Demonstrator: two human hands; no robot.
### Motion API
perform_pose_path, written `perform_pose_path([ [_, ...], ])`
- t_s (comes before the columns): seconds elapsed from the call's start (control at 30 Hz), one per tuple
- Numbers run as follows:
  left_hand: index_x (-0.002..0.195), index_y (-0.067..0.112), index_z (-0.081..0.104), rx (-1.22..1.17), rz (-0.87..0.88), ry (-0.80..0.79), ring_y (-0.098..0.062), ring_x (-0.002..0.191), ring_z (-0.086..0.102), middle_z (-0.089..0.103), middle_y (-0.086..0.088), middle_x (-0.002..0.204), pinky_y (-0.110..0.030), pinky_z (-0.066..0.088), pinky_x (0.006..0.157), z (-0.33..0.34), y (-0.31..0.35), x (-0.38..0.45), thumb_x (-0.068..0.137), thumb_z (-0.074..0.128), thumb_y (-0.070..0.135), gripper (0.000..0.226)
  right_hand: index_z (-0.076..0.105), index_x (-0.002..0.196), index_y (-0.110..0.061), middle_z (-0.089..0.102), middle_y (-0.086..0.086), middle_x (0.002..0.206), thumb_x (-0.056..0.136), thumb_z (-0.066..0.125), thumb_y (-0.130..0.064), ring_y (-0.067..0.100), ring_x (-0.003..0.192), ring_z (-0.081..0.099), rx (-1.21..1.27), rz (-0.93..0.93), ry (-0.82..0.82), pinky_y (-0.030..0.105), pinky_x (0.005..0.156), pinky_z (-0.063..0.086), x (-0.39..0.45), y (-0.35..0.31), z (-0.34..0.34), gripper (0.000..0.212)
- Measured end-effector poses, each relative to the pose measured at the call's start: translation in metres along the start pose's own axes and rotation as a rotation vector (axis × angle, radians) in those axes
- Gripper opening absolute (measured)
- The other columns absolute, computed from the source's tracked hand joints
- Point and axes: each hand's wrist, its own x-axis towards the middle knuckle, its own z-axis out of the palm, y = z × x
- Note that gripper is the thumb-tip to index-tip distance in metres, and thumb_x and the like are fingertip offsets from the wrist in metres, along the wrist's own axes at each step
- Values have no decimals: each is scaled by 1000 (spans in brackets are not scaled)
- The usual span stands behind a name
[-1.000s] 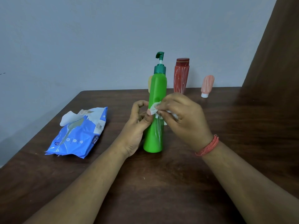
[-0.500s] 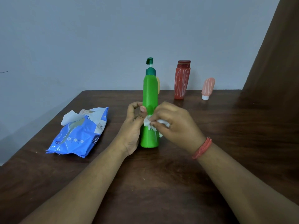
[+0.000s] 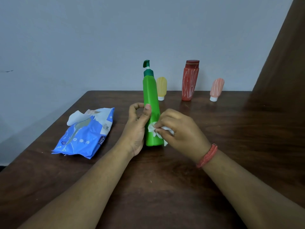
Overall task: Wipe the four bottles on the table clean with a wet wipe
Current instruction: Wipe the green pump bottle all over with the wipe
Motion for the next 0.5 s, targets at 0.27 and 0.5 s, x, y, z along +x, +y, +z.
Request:
perform_pose_path([
  [0.27,111,21,44,8,31,41,-7,71,66,71,12,76,-27,56,64,-4,0,1,84,58,42,36,74,87,-11,61,-2,92,89,73,-15,11,82,62,51,-33,-170,36,71,53,-4,6,-6,5],
  [0.5,104,21,47,-10,-17,141,-20,90,64,64,-4,97,-42,53,84,-7,-8,3,103,45,43,22,74,89,-11,62,0,93,89,72,-14,14,85,62,48,-56,-149,37,73,54,-4,-1,5,4],
])
